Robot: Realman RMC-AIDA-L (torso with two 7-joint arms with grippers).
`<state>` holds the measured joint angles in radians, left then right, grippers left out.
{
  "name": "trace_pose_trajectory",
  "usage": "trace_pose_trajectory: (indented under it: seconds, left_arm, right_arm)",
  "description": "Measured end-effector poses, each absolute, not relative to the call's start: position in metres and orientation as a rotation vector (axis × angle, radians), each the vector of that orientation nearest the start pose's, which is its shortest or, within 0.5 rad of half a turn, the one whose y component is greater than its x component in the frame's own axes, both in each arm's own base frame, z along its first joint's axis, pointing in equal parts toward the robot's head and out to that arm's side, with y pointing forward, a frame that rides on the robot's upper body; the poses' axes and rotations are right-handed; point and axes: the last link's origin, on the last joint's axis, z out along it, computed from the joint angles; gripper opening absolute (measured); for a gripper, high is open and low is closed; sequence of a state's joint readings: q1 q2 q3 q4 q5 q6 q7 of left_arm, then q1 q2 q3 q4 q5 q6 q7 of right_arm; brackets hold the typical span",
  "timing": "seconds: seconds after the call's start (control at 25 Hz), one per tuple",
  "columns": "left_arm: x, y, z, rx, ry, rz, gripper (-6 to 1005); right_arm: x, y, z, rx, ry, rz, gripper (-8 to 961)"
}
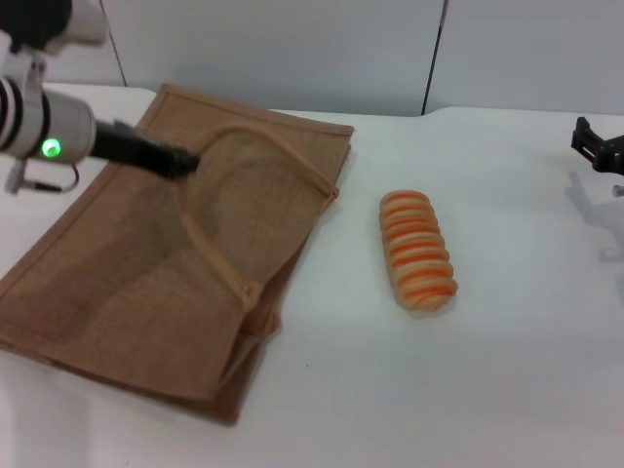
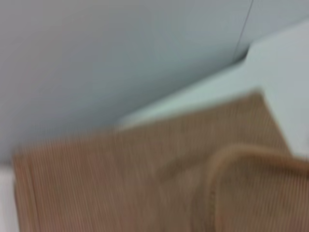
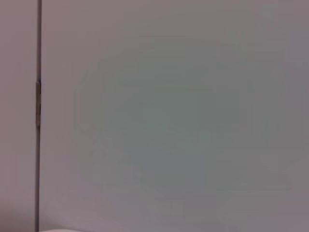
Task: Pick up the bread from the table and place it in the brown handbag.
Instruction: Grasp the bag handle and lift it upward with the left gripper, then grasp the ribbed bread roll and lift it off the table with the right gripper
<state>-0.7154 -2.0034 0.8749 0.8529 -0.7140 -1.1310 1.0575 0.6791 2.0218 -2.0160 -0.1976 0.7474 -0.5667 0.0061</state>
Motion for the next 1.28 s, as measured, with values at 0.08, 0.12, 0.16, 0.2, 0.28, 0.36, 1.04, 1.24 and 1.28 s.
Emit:
trace_pose_trajectory:
  seconds: [0.08, 0.12, 0.16, 0.2, 0.28, 0.36, 1.04, 1.24, 1.28]
  left_arm:
    - [-0.226, 0.436, 0.068, -2.354, -0.827, -0.063, 146]
    - [-0.216, 0.436, 0.075, -2.347, -0.797, -0.078, 137]
    - [-0.209, 0.436, 0.082, -2.343, -0.77, -0.086, 128]
    - [-0.199, 0.436, 0.09, -2.339, -0.735, -0.095, 119]
    - [-0.182, 0.433, 0.102, -2.336, -0.68, -0.108, 119]
    - [-0.162, 0.429, 0.116, -2.334, -0.617, -0.124, 119]
    - [-0.082, 0.389, 0.165, -2.307, -0.303, -0.119, 114]
    - [-0.077, 0.388, 0.163, -2.325, -0.295, -0.123, 113]
    - [-0.079, 0.388, 0.162, -2.328, -0.299, -0.119, 113]
  right_arm:
    - [0.315, 0.423, -0.012, -1.699, 0.683, 0.327, 891]
    - [0.315, 0.423, -0.013, -1.701, 0.684, 0.324, 891]
    - [0.316, 0.422, -0.013, -1.704, 0.685, 0.32, 891]
    - [0.316, 0.422, -0.015, -1.709, 0.687, 0.316, 891]
    - [0.314, 0.422, -0.017, -1.721, 0.691, 0.309, 891]
    - [0.312, 0.422, -0.021, -1.74, 0.696, 0.299, 891]
    - [0.222, 0.405, -0.045, -1.992, 0.533, 0.349, 892]
    - [0.195, 0.395, -0.019, -2.02, 0.555, 0.309, 892]
    - [0.191, 0.393, -0.018, -2.045, 0.579, 0.283, 892]
